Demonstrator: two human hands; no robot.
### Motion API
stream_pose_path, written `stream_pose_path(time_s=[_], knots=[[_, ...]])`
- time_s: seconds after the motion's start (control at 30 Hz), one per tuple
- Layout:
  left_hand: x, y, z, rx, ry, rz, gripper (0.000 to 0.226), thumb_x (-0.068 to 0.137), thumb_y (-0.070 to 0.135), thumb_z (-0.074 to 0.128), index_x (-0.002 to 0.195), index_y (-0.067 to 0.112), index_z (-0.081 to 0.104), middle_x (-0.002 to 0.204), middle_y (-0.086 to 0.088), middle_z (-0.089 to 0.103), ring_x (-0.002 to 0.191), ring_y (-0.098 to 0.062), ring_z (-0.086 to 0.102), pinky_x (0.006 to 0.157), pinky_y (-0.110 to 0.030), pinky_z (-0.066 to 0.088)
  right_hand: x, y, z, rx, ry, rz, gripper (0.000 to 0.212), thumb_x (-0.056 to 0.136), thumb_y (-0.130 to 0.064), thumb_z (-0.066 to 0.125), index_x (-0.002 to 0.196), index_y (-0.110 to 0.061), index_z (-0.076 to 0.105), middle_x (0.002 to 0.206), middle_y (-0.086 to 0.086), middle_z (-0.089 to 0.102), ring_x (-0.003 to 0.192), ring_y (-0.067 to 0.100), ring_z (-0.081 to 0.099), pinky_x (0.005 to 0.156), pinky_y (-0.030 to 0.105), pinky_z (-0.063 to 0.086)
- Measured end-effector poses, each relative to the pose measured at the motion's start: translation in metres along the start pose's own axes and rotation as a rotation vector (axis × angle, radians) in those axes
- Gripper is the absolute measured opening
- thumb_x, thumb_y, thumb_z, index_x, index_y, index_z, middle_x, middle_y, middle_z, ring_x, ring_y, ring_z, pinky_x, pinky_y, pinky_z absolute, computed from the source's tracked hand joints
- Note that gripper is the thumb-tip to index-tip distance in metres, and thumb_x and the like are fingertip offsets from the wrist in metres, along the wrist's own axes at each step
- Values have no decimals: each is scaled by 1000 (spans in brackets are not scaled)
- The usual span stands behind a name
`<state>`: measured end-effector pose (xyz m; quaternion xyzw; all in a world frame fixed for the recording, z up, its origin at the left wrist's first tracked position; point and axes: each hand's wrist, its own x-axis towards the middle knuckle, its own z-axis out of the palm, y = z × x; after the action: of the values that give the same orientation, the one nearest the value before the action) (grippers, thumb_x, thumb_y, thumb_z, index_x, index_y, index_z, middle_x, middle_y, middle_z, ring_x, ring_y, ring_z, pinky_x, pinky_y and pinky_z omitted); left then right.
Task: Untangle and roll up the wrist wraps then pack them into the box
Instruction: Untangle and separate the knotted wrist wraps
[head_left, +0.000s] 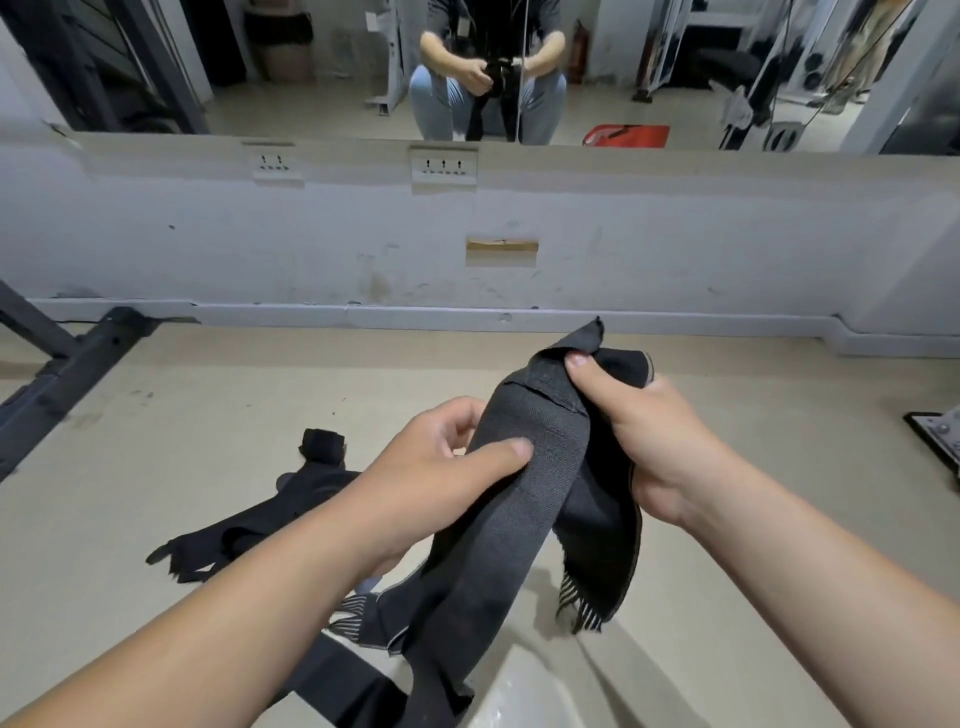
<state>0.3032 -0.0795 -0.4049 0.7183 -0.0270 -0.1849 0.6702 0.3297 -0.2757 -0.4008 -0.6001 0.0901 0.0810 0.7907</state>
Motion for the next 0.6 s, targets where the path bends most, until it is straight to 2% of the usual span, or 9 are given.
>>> stream_pose_path(time_s=[0.1,0.17,0.23,0.27,0.33,0.4,0.5,0.53,0.6], knots=[[-2,0,9,-9,-2,46,14,99,27,72,109,19,78,97,3,82,86,-11,78,65,-23,61,-1,3,4,-31,-26,-4,18,102,-27,67,103,-11,75,97,14,80,86,26,78,71,37,64],[0,-1,10,-1,14,67,15,100,28,70,112,22,77,100,2,82,93,-15,79,78,-30,64,-1,4,3,-45,-17,-3,20,101,-27,67,105,-9,76,98,14,79,86,27,77,67,37,63],[3,-2,8,18,43,80,16,103,29,66,113,22,77,102,0,82,95,-18,79,83,-36,64,-2,6,4,-76,-13,5,27,102,-32,66,108,-7,75,100,15,79,86,30,77,64,39,62],[5,-2,7,12,46,76,16,105,28,64,114,22,76,102,1,82,94,-18,79,80,-34,62,-1,7,4,-87,-9,20,32,104,-37,62,109,-8,74,102,13,80,88,29,78,65,40,63],[7,-1,3,-48,48,55,18,107,29,59,114,20,74,98,5,82,86,-11,78,68,-22,58,-2,7,5,-126,0,28,37,108,-43,51,111,-14,74,103,6,82,94,24,79,72,36,62],[8,2,-2,-152,35,23,23,109,27,54,119,15,71,100,2,81,86,-11,77,62,-16,55,-1,7,3,-222,-2,-27,35,112,-37,43,113,-17,71,101,-3,82,96,17,79,77,31,60],[12,3,-11,-260,8,26,27,111,19,50,130,8,66,120,-15,77,106,-29,76,77,-29,60,-1,10,3,-293,8,-89,22,114,-19,40,114,-16,62,82,-18,79,72,2,76,60,16,56],[13,3,-14,-289,3,25,27,110,16,50,131,8,65,122,-17,76,109,-32,75,82,-35,60,-1,10,2,-310,12,-92,19,113,-15,42,112,-16,61,80,-18,78,71,2,75,59,16,56],[14,1,-17,-346,3,13,26,107,12,55,130,6,67,124,-19,75,113,-33,73,94,-43,57,-1,11,2,-320,9,-70,17,111,-13,49,110,-14,66,91,-7,81,90,15,78,75,27,62]])
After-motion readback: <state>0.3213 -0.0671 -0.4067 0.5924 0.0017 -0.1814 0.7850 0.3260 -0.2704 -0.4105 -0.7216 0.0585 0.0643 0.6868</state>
